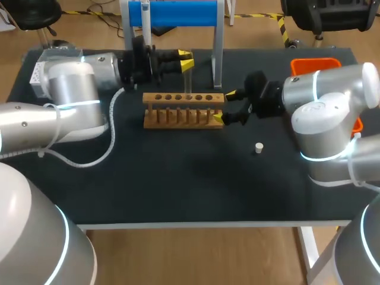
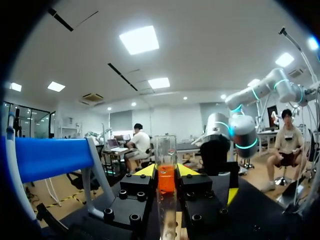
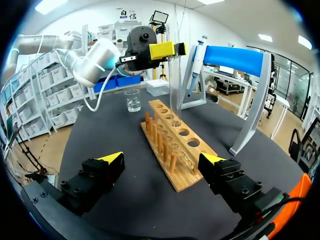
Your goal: Invert the test tube, pick up the pipette, mount the tip to pipette, aspirate from beaker and dispense into the tube, eject the tip, return the pipette, and cap with the stopper.
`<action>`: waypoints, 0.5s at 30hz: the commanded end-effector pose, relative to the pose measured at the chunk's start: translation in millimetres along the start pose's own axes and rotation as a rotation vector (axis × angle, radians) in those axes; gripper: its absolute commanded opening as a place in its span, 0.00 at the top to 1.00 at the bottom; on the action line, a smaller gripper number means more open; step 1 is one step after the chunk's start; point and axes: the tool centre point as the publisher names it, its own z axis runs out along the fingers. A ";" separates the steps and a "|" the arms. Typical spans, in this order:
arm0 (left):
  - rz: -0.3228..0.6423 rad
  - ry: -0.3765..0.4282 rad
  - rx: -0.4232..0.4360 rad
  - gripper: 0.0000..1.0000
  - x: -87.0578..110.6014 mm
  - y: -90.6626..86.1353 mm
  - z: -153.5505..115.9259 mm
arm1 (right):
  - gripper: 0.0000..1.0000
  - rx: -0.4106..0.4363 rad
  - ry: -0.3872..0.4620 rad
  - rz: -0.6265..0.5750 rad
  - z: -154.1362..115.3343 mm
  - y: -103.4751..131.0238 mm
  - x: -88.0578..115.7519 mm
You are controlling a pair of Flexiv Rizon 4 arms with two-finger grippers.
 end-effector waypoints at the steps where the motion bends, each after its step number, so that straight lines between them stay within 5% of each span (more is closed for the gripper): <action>1: 0.011 0.018 -0.041 1.00 -1.5 2.0 -1.9 | 0.00 0.002 0.001 0.000 -0.7 0.2 -0.2; 15: 0.001 0.040 -0.211 1.00 -1.9 14.7 -6.6 | 0.00 0.002 0.001 0.000 -0.7 0.2 -0.2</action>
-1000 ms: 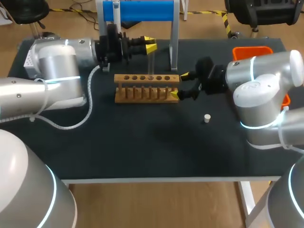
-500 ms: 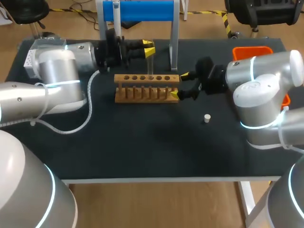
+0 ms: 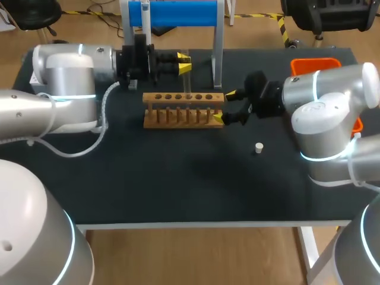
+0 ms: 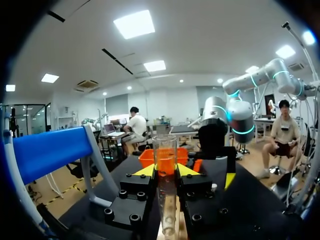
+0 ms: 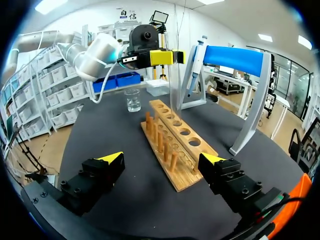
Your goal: Invert the test tube, pick up the pipette, mount the tip to pipette, aspirate from beaker and dispense into the tube, eject the tip, return the pipette, and cap with the stopper.
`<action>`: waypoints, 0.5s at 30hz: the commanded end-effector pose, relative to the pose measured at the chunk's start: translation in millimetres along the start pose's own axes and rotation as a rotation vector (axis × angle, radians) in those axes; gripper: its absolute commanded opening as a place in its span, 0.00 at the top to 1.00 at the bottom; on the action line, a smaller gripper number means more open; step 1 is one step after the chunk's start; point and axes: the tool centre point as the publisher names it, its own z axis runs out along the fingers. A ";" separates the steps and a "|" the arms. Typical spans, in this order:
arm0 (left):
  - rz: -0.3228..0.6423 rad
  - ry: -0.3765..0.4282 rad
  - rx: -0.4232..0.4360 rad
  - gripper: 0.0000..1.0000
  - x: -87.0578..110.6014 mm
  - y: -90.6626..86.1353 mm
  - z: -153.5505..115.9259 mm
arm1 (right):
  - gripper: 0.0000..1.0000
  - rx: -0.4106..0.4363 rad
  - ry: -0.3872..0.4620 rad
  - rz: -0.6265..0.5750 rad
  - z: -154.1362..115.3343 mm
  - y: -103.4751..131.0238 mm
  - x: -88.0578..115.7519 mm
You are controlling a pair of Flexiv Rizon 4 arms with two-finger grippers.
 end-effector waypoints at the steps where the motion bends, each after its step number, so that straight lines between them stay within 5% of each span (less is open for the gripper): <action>1: -0.006 0.003 -0.041 1.00 -0.4 1.6 2.3 | 0.00 0.002 0.001 0.000 -0.7 0.2 -0.2; 15: -0.025 -0.030 -0.067 1.00 -3.1 15.3 6.6 | 0.00 0.002 0.001 0.000 -0.7 0.2 -0.2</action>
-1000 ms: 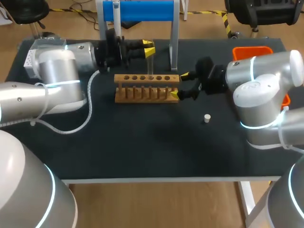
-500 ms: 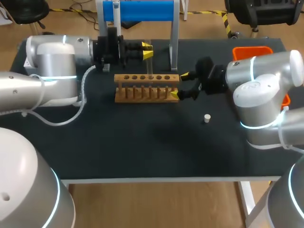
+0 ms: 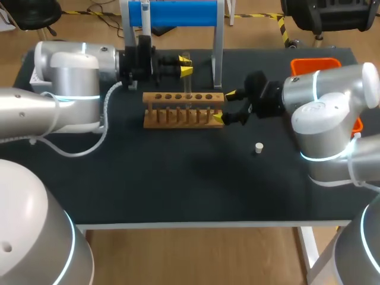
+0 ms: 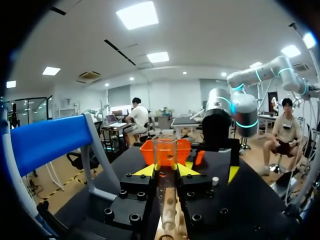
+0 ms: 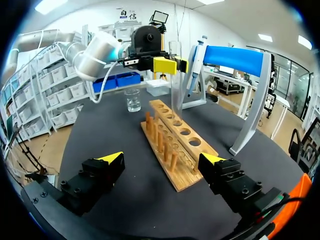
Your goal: Invert the test tube, pick up the pipette, mount the tip to pipette, aspirate from beaker and dispense into the tube, eject the tip, return the pipette, and cap with the stopper.
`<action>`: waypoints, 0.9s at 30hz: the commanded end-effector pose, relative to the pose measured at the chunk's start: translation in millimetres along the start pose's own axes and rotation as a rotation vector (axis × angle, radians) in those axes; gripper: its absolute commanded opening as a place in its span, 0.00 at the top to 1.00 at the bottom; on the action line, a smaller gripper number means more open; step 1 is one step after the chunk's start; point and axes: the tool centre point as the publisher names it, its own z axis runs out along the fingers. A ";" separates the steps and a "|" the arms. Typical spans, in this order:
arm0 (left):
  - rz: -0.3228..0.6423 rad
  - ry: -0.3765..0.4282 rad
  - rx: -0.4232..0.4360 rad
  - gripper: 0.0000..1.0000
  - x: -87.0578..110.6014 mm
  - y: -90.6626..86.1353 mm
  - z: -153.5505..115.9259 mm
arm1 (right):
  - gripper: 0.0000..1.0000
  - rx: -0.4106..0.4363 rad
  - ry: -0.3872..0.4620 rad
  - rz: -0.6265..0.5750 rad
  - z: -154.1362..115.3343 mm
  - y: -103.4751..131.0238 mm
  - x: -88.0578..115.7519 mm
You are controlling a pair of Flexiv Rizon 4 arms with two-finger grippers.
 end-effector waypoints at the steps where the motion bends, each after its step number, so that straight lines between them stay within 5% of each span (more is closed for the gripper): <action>1: -0.002 -0.011 -0.004 1.00 0.3 0.8 1.4 | 0.00 0.002 0.001 0.000 -0.8 0.2 -0.2; 27: -0.023 -0.013 -0.012 1.00 -0.4 16.8 8.7 | 0.00 0.002 0.001 0.000 -0.8 0.2 -0.2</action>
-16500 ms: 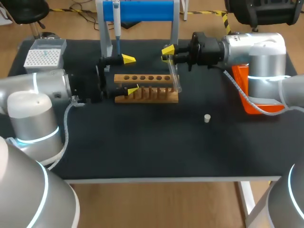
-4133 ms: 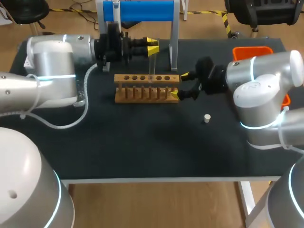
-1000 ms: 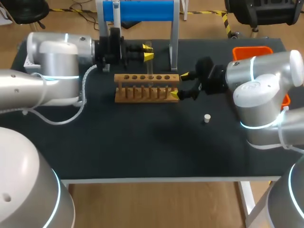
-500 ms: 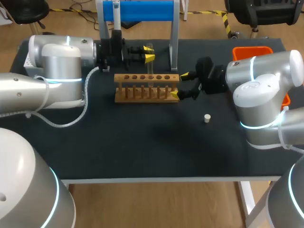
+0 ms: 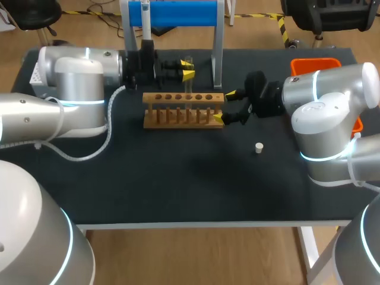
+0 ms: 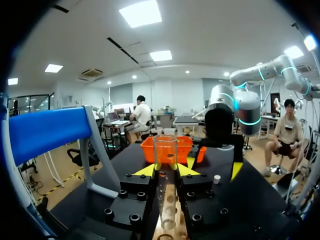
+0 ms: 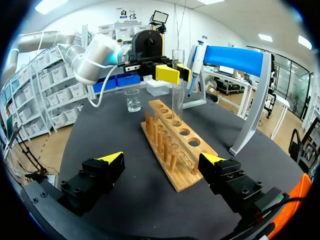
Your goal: Invert the test tube, pick up the pipette, mount the tip to pipette, aspirate from beaker and dispense into the tube, eject the tip, return the pipette, and cap with the stopper.
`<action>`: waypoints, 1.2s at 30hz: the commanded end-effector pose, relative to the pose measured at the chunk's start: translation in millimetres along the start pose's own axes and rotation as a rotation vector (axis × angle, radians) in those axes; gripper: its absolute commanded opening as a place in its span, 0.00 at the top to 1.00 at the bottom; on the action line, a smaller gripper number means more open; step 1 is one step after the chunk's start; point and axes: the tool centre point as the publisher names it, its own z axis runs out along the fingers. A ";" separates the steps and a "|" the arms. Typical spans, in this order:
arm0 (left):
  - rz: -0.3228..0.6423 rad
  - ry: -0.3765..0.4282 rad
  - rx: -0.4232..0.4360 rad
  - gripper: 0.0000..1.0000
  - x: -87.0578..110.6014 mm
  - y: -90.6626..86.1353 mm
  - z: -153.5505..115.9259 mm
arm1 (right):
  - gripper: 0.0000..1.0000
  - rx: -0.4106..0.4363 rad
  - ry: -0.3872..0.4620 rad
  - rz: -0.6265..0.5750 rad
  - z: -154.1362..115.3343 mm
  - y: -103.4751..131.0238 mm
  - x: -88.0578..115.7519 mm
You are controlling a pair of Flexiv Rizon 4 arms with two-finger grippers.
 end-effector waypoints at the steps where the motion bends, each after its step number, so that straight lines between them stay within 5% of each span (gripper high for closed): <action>1: -0.004 0.001 -0.002 1.00 -1.5 3.0 2.1 | 0.00 0.002 0.001 0.000 -0.8 0.2 -0.2; 27: -0.027 -0.031 0.015 1.00 -0.7 22.8 1.2 | 0.00 0.002 0.001 0.000 -0.8 0.2 -0.2; 28: -0.029 -0.032 0.013 0.78 -0.7 22.8 1.1 | 0.00 0.002 0.001 0.000 -0.8 0.2 -0.2; 29: -0.030 -0.032 0.012 0.21 -0.7 22.8 1.1 | 0.00 0.002 0.001 0.000 -0.8 0.2 -0.2; 30: -0.032 -0.033 0.012 0.00 -0.7 22.9 0.9 | 0.00 0.002 0.001 0.000 -0.8 0.2 -0.2; 36: -0.034 -0.033 0.007 0.00 0.4 20.9 -1.3 | 0.00 0.002 0.001 0.000 -0.8 0.2 -0.2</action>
